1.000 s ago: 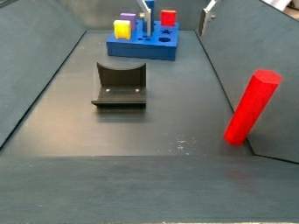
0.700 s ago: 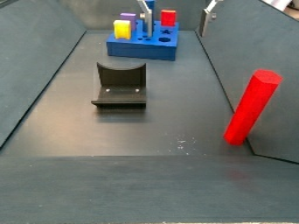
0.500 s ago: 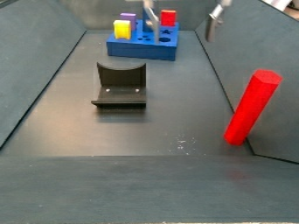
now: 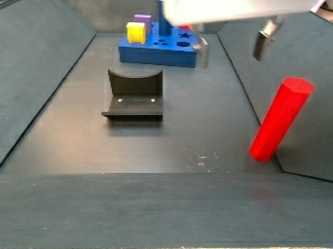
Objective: Pick up the hexagon object. Move up. Move to above the board. Insert the hexagon object.
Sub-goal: Pick up the hexagon object.
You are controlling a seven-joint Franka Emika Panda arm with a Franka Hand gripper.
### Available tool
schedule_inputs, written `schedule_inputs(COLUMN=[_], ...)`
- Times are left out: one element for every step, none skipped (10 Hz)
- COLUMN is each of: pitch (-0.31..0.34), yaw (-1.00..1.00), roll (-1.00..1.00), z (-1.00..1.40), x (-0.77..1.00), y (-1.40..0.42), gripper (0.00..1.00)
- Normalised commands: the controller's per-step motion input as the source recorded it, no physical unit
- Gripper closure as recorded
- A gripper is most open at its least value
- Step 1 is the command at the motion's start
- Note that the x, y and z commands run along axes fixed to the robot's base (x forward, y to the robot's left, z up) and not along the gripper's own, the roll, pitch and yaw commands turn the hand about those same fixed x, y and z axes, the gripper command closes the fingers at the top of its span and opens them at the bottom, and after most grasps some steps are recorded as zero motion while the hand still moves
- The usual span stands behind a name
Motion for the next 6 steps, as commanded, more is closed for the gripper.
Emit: schedule_inputs(pitch=[-0.009, -0.007, 0.000, 0.000, 0.000, 0.000], yaw=[0.35, 0.26, 0.19, 0.16, 0.16, 0.19], roll=[0.20, 0.22, 0.23, 0.23, 0.23, 0.26], z=[-0.15, -0.16, -0.11, -0.09, -0.08, -0.07], x=[-0.59, -0.55, -0.49, -0.45, -0.39, -0.32], y=[0.27, 0.29, 0.28, 0.30, 0.31, 0.31], gripper=[0.00, 0.00, 0.00, 0.00, 0.00, 0.00])
